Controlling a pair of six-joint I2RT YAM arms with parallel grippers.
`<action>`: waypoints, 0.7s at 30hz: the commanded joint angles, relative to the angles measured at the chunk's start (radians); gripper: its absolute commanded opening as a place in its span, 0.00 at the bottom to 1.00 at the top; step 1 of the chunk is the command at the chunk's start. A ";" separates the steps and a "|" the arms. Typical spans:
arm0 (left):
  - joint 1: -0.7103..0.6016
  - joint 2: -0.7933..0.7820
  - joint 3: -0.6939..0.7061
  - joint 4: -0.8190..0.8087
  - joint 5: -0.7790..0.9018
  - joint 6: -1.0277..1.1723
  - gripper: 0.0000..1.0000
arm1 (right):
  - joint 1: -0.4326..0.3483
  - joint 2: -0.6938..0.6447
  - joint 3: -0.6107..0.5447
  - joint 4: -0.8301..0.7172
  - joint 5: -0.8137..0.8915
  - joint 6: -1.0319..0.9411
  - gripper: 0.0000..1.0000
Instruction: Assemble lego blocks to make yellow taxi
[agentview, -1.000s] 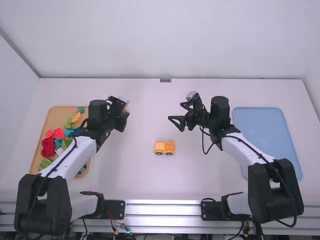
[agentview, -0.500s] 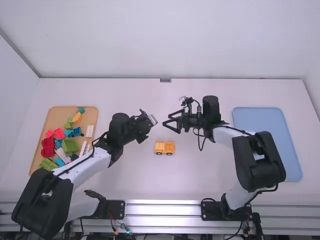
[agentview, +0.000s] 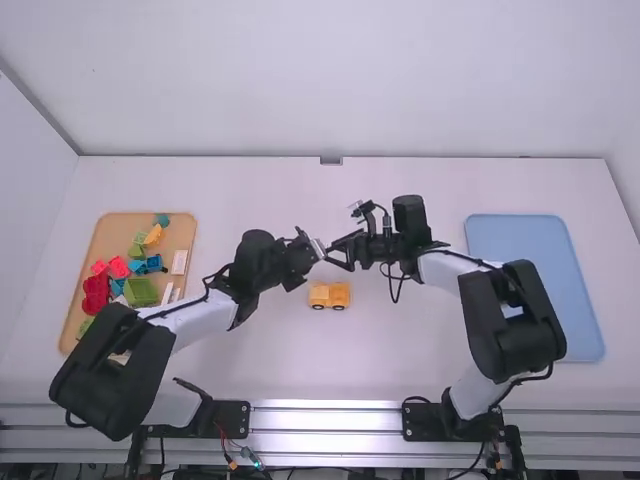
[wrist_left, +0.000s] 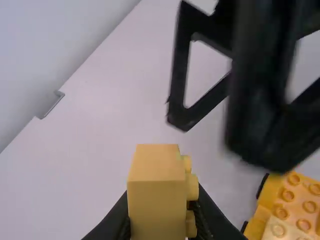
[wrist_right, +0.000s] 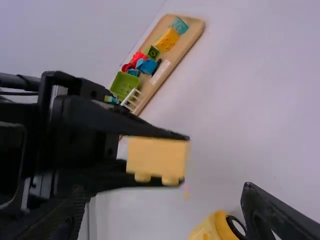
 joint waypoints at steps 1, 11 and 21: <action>-0.027 0.012 -0.008 0.009 -0.001 0.010 0.02 | 0.018 0.017 0.025 -0.001 0.055 -0.003 0.82; -0.043 0.013 -0.008 0.025 -0.006 -0.034 0.02 | 0.031 0.017 0.025 -0.003 0.081 -0.004 0.69; -0.050 0.013 -0.008 0.025 -0.005 -0.026 0.02 | 0.034 0.017 0.025 -0.003 0.074 0.004 0.53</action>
